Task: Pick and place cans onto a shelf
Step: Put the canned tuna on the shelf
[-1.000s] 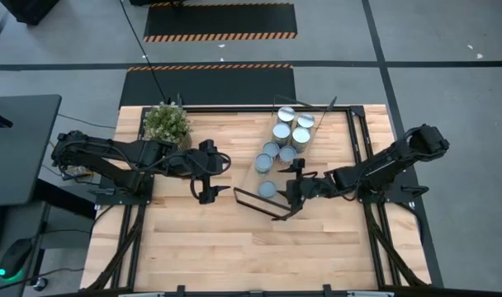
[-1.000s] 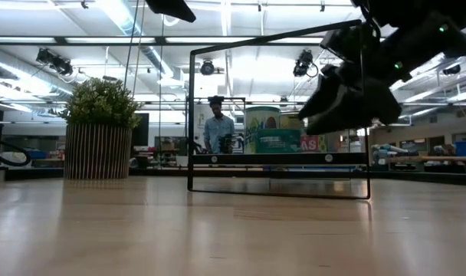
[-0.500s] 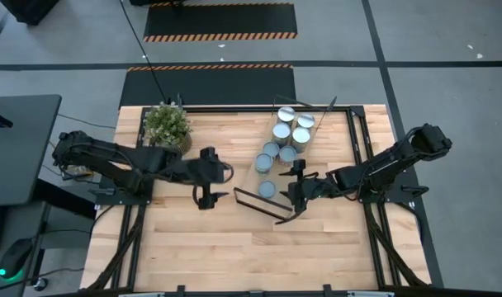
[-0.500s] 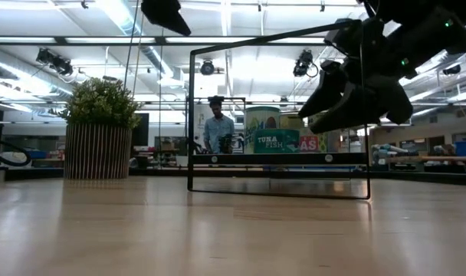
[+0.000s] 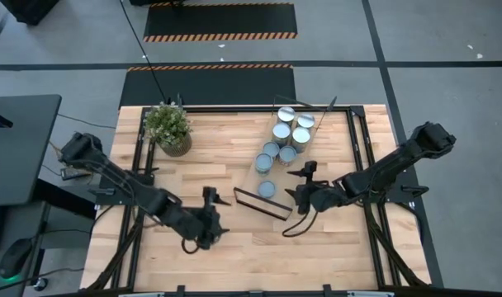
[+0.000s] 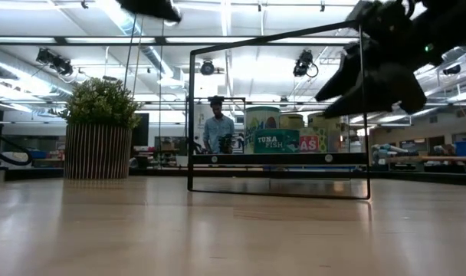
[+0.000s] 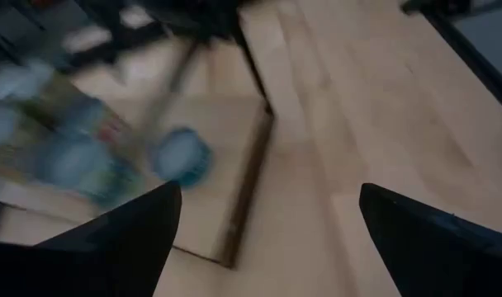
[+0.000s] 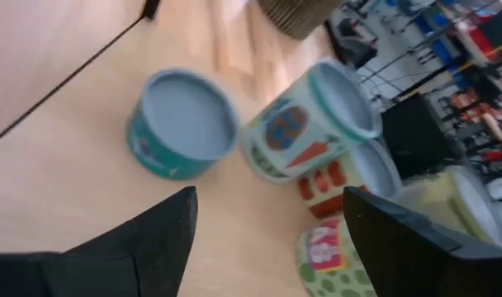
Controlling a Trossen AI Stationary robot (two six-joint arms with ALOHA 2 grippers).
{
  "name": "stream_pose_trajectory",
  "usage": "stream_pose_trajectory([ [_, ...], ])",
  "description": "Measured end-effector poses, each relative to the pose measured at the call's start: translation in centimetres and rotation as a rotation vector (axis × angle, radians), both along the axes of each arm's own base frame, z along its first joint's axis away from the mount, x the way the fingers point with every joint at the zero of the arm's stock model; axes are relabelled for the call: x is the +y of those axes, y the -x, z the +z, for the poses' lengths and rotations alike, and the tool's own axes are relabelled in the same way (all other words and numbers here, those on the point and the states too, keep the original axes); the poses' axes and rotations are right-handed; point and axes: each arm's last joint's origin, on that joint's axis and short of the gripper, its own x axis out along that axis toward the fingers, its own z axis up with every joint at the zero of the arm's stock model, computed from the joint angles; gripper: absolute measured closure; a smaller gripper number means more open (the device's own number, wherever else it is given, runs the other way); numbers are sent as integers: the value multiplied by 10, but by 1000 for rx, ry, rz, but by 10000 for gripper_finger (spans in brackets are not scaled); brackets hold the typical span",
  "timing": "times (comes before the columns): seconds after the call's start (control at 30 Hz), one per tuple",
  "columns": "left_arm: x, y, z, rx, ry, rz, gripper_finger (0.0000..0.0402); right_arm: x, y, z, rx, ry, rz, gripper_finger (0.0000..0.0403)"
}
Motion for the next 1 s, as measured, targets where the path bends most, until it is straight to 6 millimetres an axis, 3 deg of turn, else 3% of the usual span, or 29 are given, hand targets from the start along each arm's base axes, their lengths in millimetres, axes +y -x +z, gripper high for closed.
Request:
stream_pose_trajectory([
  [0.2, -20, -19, -41, 88, 54, -29, 47, 4, 7, 12, -61, -11, -5, 95],
  [0.4, -32, -33, -64, 82, 98, -28, 96, 10, 6, 8, 13, -104, 150, 110],
  [0.7, -33, -35, -73, 99, 178, 41, 146, -3, -13, -6, 120, 47, 312, 245],
  [1.0, -32, -35, -74, 101, 179, 45, 153, -31, -22, -10, 197, -21, 515, 364],
])
